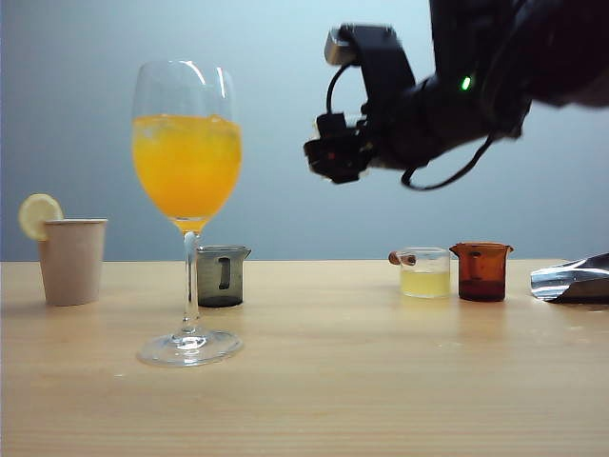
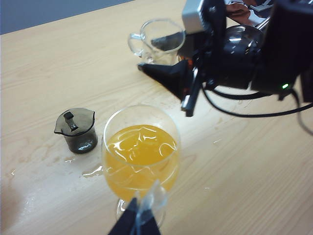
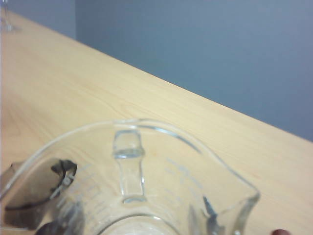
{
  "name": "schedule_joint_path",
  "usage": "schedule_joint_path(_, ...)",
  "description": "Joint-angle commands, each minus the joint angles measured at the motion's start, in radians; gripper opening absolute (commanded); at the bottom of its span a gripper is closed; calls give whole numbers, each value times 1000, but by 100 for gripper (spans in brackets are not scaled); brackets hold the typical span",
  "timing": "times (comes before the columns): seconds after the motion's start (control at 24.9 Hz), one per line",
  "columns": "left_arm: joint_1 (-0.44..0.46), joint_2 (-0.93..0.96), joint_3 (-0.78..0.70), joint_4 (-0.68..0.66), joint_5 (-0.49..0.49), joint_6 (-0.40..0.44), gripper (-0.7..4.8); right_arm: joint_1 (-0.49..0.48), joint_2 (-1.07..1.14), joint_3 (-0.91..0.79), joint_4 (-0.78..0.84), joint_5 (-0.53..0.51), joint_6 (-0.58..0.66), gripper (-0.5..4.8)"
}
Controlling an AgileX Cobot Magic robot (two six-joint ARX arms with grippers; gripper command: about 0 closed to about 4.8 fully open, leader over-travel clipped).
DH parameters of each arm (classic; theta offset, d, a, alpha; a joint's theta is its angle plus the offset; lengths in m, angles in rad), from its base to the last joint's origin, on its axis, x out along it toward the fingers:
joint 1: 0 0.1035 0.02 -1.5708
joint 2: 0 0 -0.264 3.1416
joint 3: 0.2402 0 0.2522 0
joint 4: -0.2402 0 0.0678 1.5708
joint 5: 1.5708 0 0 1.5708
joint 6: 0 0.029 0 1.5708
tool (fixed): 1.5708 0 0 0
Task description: Pick up the second measuring cup from the left, pour the orange juice inside into the goblet, and finally put the measuring cup back in its original place.
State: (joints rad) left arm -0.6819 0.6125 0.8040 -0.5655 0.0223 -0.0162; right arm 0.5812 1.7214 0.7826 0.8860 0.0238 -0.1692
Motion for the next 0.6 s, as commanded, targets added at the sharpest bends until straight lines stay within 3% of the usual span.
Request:
schedule_joint_path(0.04, -1, -2, 5, 5, 0, 1, -5, 1, 105, 8, 167, 0, 81, 220)
schedule_joint_path(0.24, -1, -2, 5, 5, 0, 1, -5, 1, 272, 14, 304, 4, 143, 220)
schedule_joint_path(0.6, -1, -2, 5, 5, 0, 1, -5, 0, 430, 164, 281, 28, 143, 220)
